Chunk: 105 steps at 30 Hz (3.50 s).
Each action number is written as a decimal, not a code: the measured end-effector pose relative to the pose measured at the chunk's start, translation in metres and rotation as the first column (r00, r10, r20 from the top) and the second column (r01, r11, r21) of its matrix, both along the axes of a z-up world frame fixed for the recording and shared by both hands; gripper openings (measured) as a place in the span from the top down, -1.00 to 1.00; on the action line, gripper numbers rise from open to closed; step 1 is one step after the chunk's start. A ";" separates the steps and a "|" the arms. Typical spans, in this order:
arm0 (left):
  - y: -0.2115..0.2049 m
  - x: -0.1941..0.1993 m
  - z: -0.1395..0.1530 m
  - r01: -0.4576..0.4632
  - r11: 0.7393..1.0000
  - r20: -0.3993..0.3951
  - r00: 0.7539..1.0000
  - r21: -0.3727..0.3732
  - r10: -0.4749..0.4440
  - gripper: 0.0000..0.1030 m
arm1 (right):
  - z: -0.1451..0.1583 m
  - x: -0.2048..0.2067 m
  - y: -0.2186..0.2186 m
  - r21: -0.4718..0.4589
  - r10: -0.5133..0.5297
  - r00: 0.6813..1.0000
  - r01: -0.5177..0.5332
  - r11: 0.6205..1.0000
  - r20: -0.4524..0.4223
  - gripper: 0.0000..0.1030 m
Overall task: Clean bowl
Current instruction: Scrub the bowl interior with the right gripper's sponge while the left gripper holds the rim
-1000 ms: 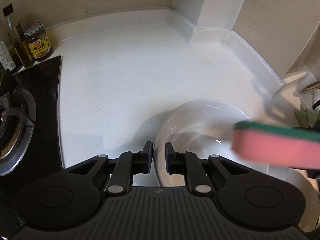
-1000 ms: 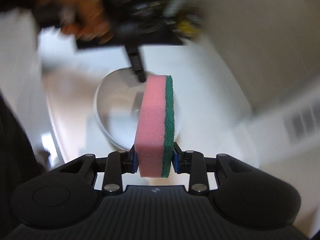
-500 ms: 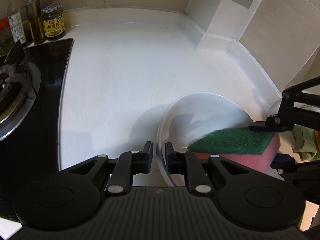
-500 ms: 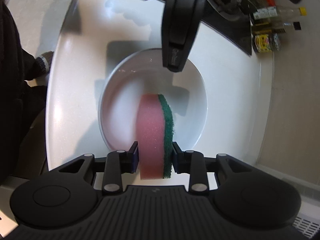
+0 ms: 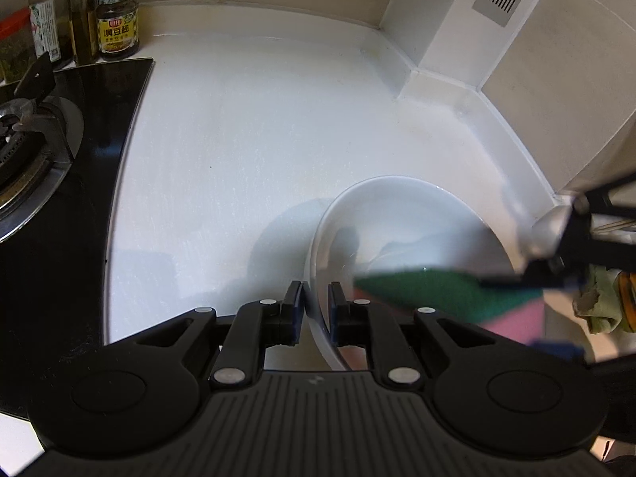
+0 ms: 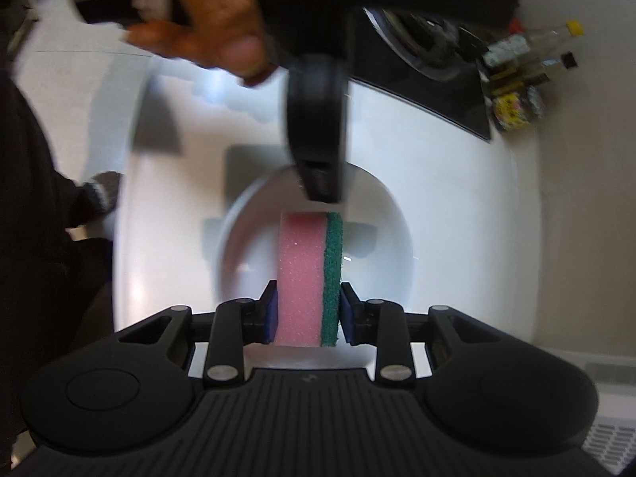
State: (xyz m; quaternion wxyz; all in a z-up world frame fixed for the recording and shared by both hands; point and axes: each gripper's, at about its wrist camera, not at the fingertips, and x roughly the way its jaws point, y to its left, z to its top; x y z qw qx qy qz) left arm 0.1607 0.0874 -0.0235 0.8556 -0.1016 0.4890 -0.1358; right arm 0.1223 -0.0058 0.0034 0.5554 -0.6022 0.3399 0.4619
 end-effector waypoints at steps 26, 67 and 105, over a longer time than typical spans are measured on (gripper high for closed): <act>0.002 0.006 0.000 0.013 0.999 -0.005 1.000 0.031 -0.013 0.80 | -0.005 -0.005 -0.011 0.110 -0.027 0.996 0.017 0.994 0.088 0.49; -0.008 0.014 0.005 0.045 0.992 -0.005 0.999 0.119 -0.045 0.88 | 0.013 -0.017 -0.027 0.184 0.026 0.998 -0.015 0.983 -0.056 0.49; -0.009 0.019 0.005 0.082 0.985 0.008 0.996 0.149 -0.084 0.91 | 0.004 -0.007 -0.018 -0.009 0.074 0.992 -0.073 0.997 0.102 0.50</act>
